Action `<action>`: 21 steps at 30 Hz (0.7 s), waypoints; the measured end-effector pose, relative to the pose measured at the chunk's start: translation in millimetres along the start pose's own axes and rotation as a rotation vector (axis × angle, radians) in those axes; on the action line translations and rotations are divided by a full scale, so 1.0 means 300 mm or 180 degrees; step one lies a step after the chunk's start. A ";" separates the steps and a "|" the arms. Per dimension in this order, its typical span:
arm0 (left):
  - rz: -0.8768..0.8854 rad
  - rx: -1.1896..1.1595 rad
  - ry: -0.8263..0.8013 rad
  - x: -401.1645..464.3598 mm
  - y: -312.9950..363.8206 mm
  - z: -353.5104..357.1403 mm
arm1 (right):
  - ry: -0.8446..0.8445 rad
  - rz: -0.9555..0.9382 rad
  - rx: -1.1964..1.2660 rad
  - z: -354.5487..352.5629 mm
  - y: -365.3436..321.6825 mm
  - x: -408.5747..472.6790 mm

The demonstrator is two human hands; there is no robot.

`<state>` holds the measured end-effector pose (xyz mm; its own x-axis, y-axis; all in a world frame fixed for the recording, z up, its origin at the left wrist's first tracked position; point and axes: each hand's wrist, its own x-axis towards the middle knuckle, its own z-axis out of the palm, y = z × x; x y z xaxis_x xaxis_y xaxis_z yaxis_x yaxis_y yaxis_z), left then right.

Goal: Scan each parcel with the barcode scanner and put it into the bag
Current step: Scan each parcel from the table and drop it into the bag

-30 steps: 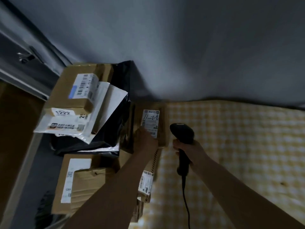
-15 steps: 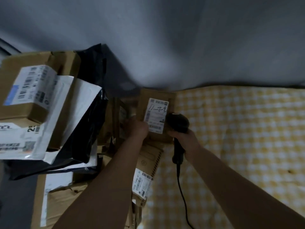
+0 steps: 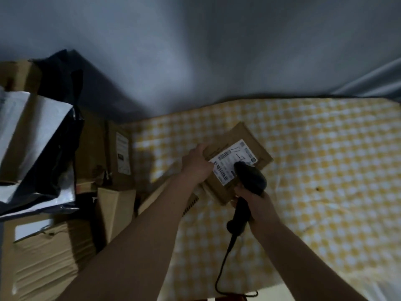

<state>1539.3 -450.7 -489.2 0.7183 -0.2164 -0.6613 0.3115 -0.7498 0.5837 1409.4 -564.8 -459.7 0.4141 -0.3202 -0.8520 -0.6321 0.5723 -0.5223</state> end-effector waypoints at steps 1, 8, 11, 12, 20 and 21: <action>0.0045 0.0119 -0.0116 0.005 -0.004 0.009 | -0.0070 0.0128 0.0024 -0.010 0.026 -0.013; -0.0412 -0.0174 0.0839 -0.037 -0.062 0.137 | -0.0124 -0.0158 -0.0939 -0.045 0.033 -0.005; -0.0702 -0.0508 0.0878 -0.085 -0.092 0.196 | 0.0315 -0.0622 -0.1460 -0.085 -0.044 0.070; -0.0800 -0.0641 0.0802 -0.095 -0.098 0.208 | 0.0433 -0.0647 -0.1567 -0.100 -0.065 0.099; -0.1079 -0.1839 0.0303 -0.106 -0.124 0.215 | 0.0032 0.0065 -0.0886 -0.164 -0.076 0.158; -0.0999 -0.1970 0.0339 -0.110 -0.127 0.208 | 0.0022 0.0092 -0.0777 -0.177 -0.066 0.152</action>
<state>1464.9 -454.1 -519.0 0.5837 0.0382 -0.8110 0.7883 -0.2662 0.5548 1406.0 -630.8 -490.1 0.3894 -0.3120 -0.8666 -0.7836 0.3823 -0.4898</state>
